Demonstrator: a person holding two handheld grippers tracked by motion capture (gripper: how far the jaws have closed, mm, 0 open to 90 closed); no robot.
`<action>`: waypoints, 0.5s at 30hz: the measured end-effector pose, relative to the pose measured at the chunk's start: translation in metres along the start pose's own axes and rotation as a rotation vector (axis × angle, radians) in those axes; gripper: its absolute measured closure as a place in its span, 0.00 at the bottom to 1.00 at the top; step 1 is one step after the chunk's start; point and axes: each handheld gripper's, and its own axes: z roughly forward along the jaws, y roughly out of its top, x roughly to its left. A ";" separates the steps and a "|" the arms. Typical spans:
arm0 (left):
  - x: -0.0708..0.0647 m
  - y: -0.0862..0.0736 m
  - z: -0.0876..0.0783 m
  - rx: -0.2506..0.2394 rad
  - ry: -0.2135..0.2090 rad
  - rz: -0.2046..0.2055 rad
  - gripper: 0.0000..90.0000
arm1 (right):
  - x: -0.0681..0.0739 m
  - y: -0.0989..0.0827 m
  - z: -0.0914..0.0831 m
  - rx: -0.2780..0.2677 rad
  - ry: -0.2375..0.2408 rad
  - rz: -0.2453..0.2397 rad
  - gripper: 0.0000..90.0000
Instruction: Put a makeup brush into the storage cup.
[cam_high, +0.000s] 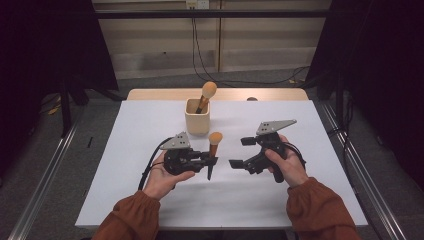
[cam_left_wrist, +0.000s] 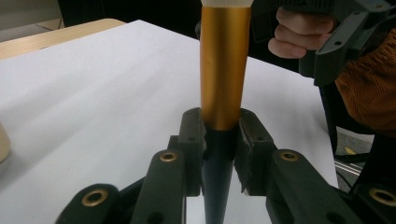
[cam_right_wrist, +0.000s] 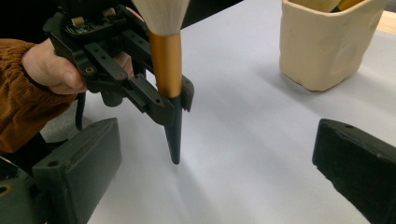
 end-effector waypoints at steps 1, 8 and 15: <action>0.000 0.000 -0.001 0.005 0.004 0.002 0.83 | 0.000 -0.001 0.000 -0.001 -0.006 0.000 0.01; 0.001 0.000 -0.007 -0.001 0.016 -0.004 0.83 | 0.000 -0.008 -0.004 -0.026 -0.047 -0.011 0.01; 0.003 -0.001 -0.011 -0.001 0.025 -0.012 0.83 | -0.001 -0.018 -0.008 -0.060 -0.103 -0.012 0.01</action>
